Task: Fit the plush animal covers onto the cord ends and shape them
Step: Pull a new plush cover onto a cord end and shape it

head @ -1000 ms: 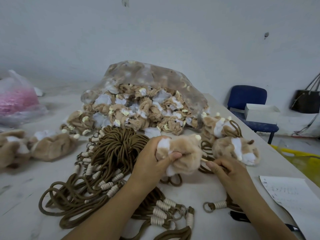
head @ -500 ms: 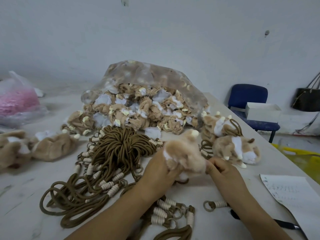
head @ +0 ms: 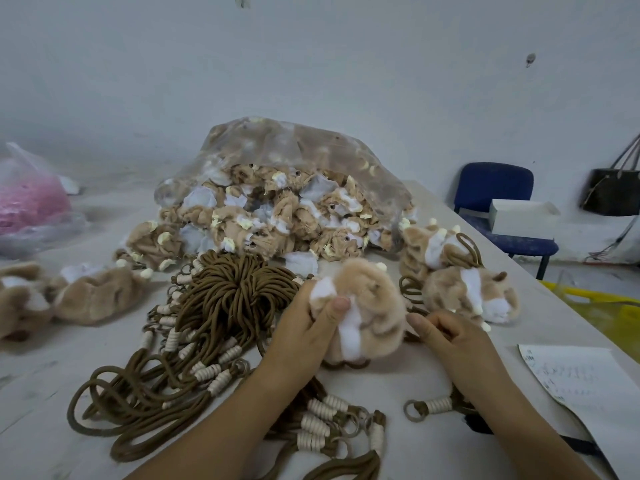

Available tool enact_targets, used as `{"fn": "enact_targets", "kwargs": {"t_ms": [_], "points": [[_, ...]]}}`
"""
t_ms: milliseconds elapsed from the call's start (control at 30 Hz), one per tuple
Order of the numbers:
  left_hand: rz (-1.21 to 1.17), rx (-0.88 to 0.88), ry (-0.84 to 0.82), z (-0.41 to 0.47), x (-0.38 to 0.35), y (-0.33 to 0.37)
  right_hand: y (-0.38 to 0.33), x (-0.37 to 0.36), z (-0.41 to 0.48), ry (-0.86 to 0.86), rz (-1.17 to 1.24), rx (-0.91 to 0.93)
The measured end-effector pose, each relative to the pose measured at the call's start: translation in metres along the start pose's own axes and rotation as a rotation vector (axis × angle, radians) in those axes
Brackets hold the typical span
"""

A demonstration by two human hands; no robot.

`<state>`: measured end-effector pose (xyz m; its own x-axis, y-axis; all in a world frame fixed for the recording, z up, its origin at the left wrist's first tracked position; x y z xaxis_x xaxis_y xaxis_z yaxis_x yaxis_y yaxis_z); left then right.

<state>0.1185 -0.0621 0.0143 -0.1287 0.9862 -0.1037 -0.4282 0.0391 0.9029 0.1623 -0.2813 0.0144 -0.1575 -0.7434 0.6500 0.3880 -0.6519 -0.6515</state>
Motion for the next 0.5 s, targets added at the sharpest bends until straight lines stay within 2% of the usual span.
{"fn": "enact_targets", "kwargs": {"t_ms": [200,333,433,500], "points": [[0.036,-0.009,0.065,0.001,0.008,0.005,-0.004,0.001,-0.001,-0.033,-0.017,0.099],[0.092,0.008,0.022,0.000,0.005,0.007,-0.009,-0.004,-0.004,-0.043,0.039,0.076],[0.193,-0.168,0.030,0.001,0.005,0.014,-0.010,-0.004,-0.004,-0.016,0.006,0.073],[0.206,-0.246,-0.046,0.000,0.003,0.016,-0.009,-0.004,-0.003,-0.006,-0.048,0.077]]}}
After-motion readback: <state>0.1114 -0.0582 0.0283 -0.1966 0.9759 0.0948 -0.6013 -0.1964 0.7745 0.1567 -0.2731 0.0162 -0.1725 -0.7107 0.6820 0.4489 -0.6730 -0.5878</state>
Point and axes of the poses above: each hand's wrist, its own z-axis towards the middle knuckle, its own x-axis out of the back of the hand, y = z × x, the point moved 2 cm from there along z, towards the middle knuckle, and after that the axes turned 13 degrees about -z, right-handed, at the moved point
